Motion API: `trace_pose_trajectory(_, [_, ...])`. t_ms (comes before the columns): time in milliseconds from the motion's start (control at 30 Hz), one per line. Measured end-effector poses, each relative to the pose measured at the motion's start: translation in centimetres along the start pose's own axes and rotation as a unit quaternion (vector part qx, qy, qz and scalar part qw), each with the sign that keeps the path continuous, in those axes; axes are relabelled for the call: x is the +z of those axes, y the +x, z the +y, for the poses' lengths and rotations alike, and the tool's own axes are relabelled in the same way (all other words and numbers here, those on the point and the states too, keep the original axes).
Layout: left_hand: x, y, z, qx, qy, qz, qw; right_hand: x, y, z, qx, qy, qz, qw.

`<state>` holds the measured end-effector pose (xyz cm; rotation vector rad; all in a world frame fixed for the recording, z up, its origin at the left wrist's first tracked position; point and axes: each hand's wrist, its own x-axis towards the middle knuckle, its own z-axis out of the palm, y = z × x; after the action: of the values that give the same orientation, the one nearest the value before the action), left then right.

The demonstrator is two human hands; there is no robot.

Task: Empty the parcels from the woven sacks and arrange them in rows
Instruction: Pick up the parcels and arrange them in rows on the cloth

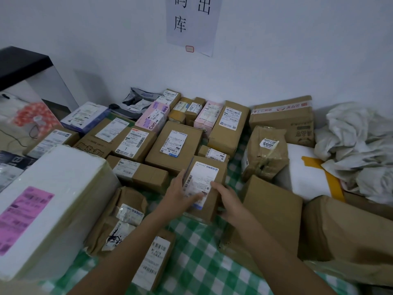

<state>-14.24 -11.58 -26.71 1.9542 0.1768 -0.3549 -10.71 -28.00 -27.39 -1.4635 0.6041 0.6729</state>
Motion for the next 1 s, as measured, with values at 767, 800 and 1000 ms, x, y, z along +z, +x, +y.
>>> trace_pose_trajectory(767, [1.0,5.1,-0.5,-0.023,0.051,-0.087,0.995,1.0,3.7,-0.7,-0.023,-0.134,0.085,0.987])
trace_pose_trajectory(800, [1.0,5.5,-0.4,-0.017,0.068,-0.088,0.994,0.9,3.8,-0.9,-0.026,-0.138,0.080,0.987])
trace_pose_trajectory(1000, [0.9,6.5,-0.8,-0.023,0.208,-0.099,0.973,0.3,3.5,-0.9,-0.019,-0.108,0.050,0.993])
